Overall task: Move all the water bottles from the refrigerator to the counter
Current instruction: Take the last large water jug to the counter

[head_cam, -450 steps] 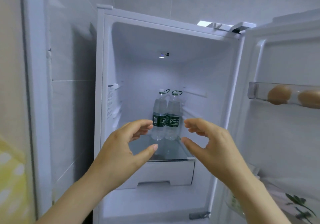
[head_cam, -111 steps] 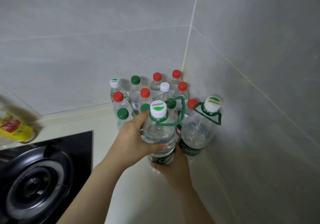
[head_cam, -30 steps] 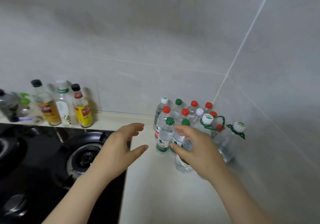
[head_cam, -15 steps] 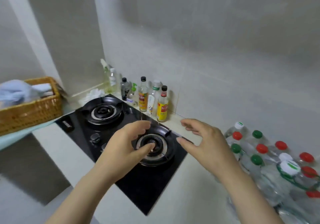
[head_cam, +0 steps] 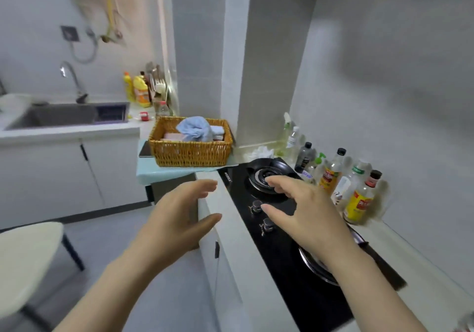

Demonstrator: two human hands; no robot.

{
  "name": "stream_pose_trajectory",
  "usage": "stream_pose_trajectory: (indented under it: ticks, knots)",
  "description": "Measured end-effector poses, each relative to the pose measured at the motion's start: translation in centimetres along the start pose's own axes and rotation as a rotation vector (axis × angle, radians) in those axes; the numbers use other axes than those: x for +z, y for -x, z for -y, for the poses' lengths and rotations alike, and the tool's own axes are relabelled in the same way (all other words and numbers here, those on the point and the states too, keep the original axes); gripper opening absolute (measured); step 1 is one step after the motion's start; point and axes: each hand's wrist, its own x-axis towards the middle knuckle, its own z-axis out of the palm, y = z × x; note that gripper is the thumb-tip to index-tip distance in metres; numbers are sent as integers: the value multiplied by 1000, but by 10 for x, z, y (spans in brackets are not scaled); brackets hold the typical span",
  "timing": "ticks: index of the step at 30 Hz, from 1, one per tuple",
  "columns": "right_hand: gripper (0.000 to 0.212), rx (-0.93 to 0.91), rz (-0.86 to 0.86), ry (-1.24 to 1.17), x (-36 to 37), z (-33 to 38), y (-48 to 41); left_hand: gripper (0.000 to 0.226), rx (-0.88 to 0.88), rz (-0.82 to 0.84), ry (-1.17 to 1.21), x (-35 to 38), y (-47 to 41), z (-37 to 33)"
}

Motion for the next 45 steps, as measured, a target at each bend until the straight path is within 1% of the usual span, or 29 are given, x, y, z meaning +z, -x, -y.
stream_pose_trajectory:
  ticks: [6, 10, 13, 16, 21, 26, 31, 36, 42, 45]
  knots:
    - [50, -213, 60, 4, 47, 97, -30, 54, -103, -129, -91, -88, 46, 58]
    - [49, -337, 95, -28, 80, 157, -43, 51, -185, -230, -108, -137, 82, 88]
    - [51, -449, 165, -37, 104, 200, -54, 50, -254, -313, -155, -167, 109, 112]
    - [51, -538, 190, -56, 122, 232, -65, 50, -320, -351, -197, -188, 128, 125]
    - [53, -748, 290, -93, 168, 296, -85, 54, -473, -505, -265, -226, 169, 145]
    - [49, -935, 368, -194, 210, 353, -103, 60, -649, -637, -358, -255, 200, 152]
    - [46, -1101, 432, -299, 238, 405, -110, 47, -824, -749, -438, -270, 224, 151]
    - [45, -1257, 497, -359, 257, 450, -98, 47, -982, -845, -491, -275, 256, 144]
    - [44, -1388, 582, -439, 261, 498, -62, 47, -1075, -958, -545, -284, 299, 128]
    - [44, -1443, 592, -465, 260, 522, -40, 46, -1104, -1007, -559, -291, 323, 118]
